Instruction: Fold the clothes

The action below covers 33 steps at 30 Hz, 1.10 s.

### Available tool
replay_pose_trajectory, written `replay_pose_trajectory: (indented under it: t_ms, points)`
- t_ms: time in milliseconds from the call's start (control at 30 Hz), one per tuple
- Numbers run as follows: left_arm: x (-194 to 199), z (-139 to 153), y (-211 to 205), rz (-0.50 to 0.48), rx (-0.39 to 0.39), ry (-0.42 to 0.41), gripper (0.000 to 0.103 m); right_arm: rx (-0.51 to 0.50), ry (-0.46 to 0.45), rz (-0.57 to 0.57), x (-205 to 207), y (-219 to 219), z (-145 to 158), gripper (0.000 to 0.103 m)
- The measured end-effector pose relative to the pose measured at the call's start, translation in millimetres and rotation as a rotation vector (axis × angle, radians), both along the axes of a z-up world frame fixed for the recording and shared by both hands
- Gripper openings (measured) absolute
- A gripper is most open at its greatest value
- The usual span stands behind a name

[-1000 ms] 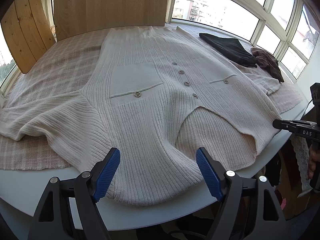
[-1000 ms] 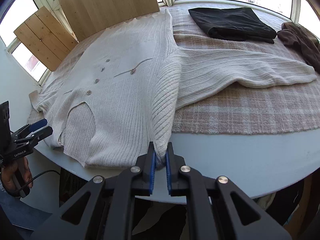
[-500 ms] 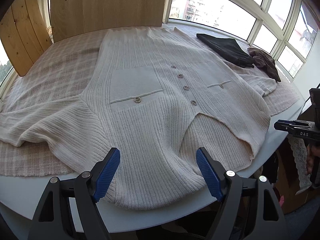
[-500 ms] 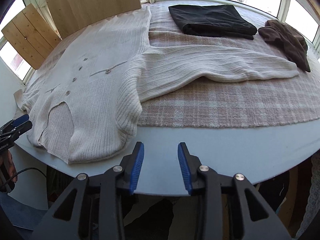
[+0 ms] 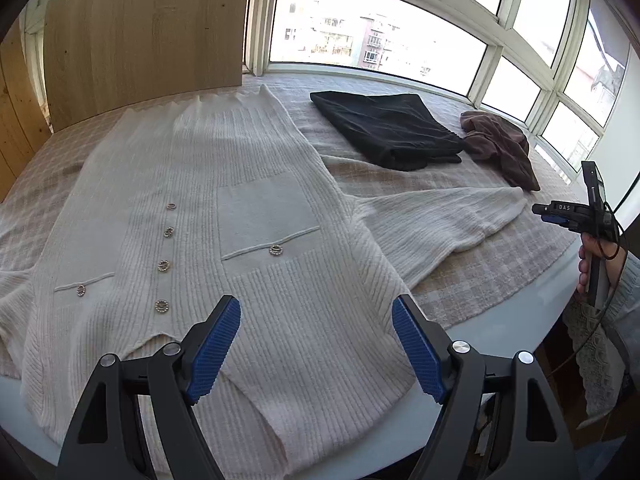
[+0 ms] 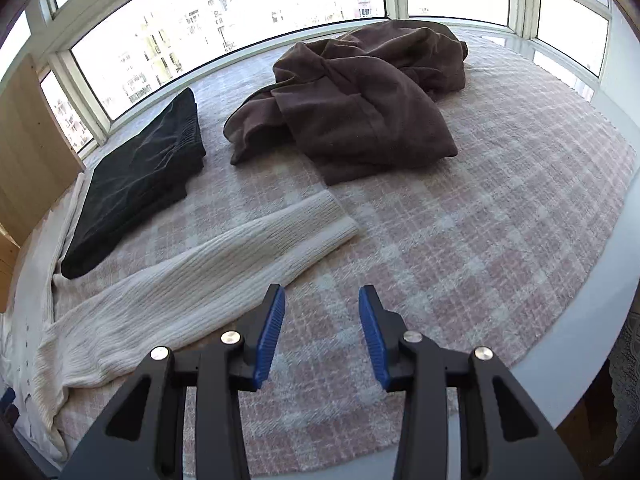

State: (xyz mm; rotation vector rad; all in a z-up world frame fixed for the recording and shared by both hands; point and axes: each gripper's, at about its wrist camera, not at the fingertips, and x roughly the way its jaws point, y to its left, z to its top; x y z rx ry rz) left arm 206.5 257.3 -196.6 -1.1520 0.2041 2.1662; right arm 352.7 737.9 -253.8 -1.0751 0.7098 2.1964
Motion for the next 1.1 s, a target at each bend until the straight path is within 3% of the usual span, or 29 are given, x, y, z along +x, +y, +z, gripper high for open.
replay_pose_trajectory:
  t_ms: [100,267,300,333,367,533,600,633,667,733,867,967,1033,1067,1100]
  points:
    - [13.0,-17.2,31.3,-0.021,-0.048,-0.024,0.077,-0.105,0.019,-0.053,-6.5,36.4,-12.7,0.039]
    - [20.1,-38.0,41.8,-0.019,-0.117,-0.057,0.077,-0.139,0.123,0.031,-20.4,31.2,-8.7,0.04]
    - [19.4,-41.7,41.0,-0.01,-0.125,-0.063,0.077,-0.135,0.131,0.045,-21.3,29.3,-7.5,0.032]
    - [19.2,-44.3,40.2,-0.001,-0.13,-0.065,0.077,-0.131,0.14,0.058,-22.2,27.4,-6.2,0.015]
    - [20.0,-44.5,39.6,0.007,-0.125,-0.06,0.077,-0.127,0.149,0.071,-23.1,25.6,-5.0,0.009]
    - [21.9,-44.3,37.1,0.037,-0.09,-0.057,0.077,-0.108,0.194,0.136,-27.6,16.2,1.2,0.008]
    - [21.6,-43.2,34.1,0.042,-0.053,-0.071,0.074,-0.071,0.199,0.12,-14.8,19.3,13.1,0.008]
    - [22.5,-42.4,33.5,0.038,-0.048,-0.077,0.066,-0.049,0.196,0.113,-7.8,21.2,19.5,0.008]
    - [23.4,-41.5,33.0,0.034,-0.044,-0.083,0.057,-0.031,0.191,0.105,-2.4,23.5,23.5,0.008]
    - [25.3,-39.8,31.9,0.027,-0.036,-0.094,0.05,-0.001,0.174,0.089,10.5,29.7,32.2,0.008]
    - [29.0,-36.3,29.7,0.012,-0.019,-0.118,0.049,0.023,0.12,0.049,35.3,45.8,31.0,0.008]
    - [31.8,-33.7,28.0,0.001,-0.006,-0.135,0.053,-0.011,0.011,0.053,35.5,54.0,2.8,0.01]
    - [33.4,-30.6,22.1,0.004,-0.001,-0.135,0.057,0.056,-0.042,0.092,23.7,41.7,-4.9,0.021]
    - [33.4,-25.5,6.3,0.034,-0.007,-0.104,0.06,0.085,-0.092,0.104,16.1,34.8,-8.5,0.034]
    - [33.4,-20.3,-9.5,0.064,-0.013,-0.073,0.061,0.115,-0.141,0.117,8.5,27.8,-12.0,0.035]
